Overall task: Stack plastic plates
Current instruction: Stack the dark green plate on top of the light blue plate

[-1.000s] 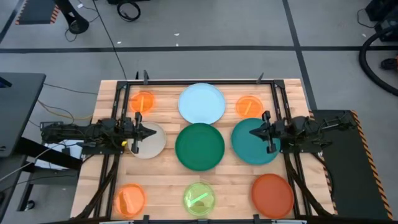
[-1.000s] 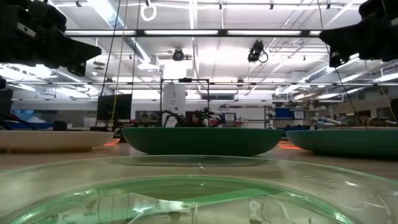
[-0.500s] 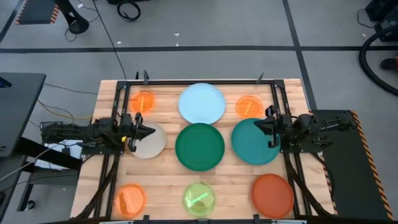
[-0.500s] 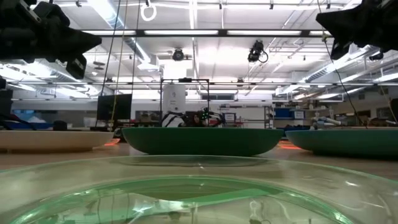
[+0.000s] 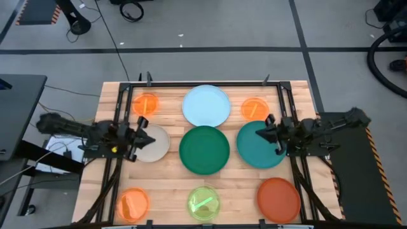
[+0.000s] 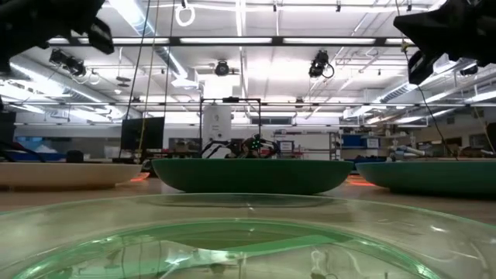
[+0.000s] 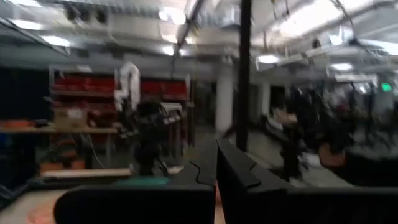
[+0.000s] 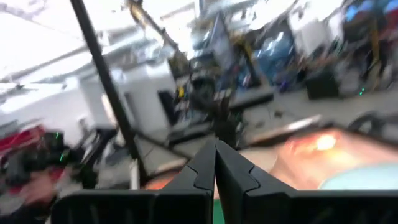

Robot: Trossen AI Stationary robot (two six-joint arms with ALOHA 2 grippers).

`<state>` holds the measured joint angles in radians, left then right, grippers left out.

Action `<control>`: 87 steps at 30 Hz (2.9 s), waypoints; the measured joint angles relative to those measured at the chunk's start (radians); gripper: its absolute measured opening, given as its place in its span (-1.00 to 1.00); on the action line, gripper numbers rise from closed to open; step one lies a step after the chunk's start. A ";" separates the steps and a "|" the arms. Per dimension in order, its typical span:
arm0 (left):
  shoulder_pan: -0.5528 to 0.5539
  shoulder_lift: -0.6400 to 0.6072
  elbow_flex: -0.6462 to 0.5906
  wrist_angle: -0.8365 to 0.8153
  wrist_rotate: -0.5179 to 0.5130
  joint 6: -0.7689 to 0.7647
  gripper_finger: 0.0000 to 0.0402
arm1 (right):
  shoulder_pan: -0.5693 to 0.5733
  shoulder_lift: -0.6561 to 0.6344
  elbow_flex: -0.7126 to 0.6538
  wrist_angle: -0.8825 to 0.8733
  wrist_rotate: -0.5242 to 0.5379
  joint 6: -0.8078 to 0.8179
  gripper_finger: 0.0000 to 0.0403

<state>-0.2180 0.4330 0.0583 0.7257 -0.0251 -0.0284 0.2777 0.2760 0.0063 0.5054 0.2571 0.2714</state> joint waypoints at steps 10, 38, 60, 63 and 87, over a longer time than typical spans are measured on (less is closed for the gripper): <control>-0.217 0.607 0.353 -0.057 -0.166 0.170 -0.84 | 0.264 0.573 0.046 0.449 0.263 -0.071 -0.97; -0.362 1.227 0.908 -0.801 -0.416 0.036 -0.22 | 0.342 0.959 0.285 0.463 0.535 -0.270 -0.95; -0.222 1.398 0.908 -0.789 -0.290 -0.005 -0.22 | 0.305 0.982 0.285 0.460 0.527 -0.234 -0.95; -0.213 1.423 0.908 -0.791 -0.290 -0.004 -0.23 | 0.305 0.982 0.284 0.458 0.524 -0.221 -0.95; -0.318 1.407 1.126 -1.082 -0.446 0.088 -0.92 | 0.305 0.981 0.284 0.442 0.525 -0.222 -0.95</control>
<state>-0.5361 1.8404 1.1846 -0.3561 -0.4713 0.0600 0.5827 1.2573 0.2901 0.9476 0.7818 0.0490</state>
